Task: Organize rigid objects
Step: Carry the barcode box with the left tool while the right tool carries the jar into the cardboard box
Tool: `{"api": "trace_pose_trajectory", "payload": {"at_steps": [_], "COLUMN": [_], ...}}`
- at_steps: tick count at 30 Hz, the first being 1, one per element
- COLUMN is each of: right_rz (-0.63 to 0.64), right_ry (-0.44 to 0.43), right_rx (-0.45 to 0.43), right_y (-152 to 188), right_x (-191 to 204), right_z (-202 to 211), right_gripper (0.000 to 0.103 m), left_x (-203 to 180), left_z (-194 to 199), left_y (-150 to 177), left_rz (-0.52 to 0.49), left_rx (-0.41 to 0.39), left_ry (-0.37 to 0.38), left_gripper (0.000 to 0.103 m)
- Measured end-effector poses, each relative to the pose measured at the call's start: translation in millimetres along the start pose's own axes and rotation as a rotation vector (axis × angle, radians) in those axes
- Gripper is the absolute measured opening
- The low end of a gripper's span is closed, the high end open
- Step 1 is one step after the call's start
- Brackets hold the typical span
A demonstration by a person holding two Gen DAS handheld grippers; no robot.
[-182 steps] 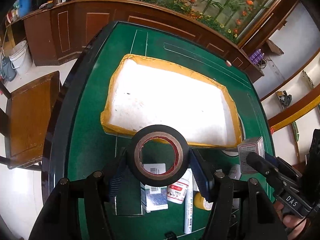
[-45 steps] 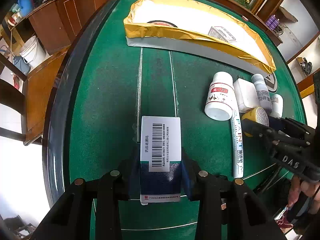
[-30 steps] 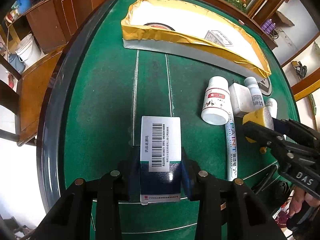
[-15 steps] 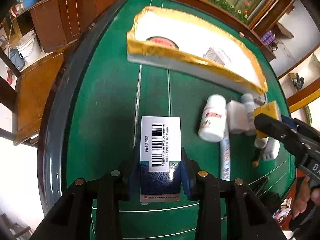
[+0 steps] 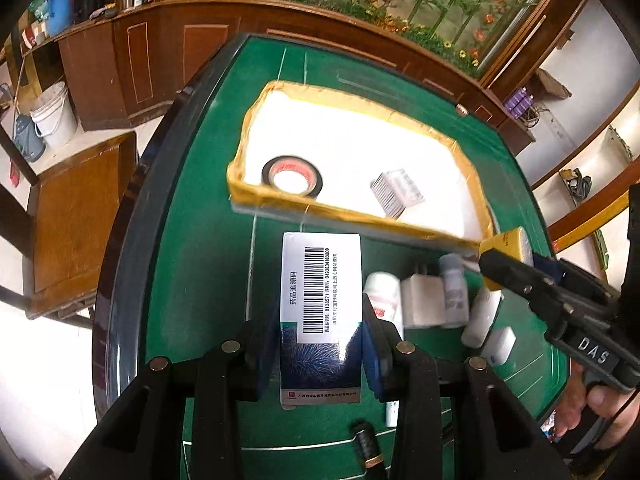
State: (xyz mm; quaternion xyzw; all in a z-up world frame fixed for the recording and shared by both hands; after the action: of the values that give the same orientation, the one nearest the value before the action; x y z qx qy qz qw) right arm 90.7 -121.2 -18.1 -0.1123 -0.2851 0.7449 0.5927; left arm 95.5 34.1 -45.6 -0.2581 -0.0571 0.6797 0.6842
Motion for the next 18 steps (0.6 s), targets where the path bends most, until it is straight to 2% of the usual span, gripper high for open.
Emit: {"api": "trace_pose_trajectory", "payload": {"at_steps": [18], "right_rz": [-0.02], "right_ry": [0.048], "right_rx": [0.012], "right_y": [0], "right_x": [-32], "right_z": [8], "right_gripper": [0.039], "left_x": [-27], "left_z": [-11], "left_y": [-22], "left_rz": [-0.002], "left_rx": [-0.01], "left_ry": [0.042], "left_gripper": [0.038]}}
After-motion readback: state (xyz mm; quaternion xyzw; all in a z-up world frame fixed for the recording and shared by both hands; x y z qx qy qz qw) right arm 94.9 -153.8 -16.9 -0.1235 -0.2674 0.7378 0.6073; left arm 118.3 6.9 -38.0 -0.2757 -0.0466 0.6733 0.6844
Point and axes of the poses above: each gripper's, at about its wrist camera, not at the fingertips, and z roughly against the way its jaws point, x to its left, y to its underside, the point moved 10 cm from there along -z, roughly the way its jaws point, and after that the axes turned 2 degrees about -y, right-handed, at the moved point
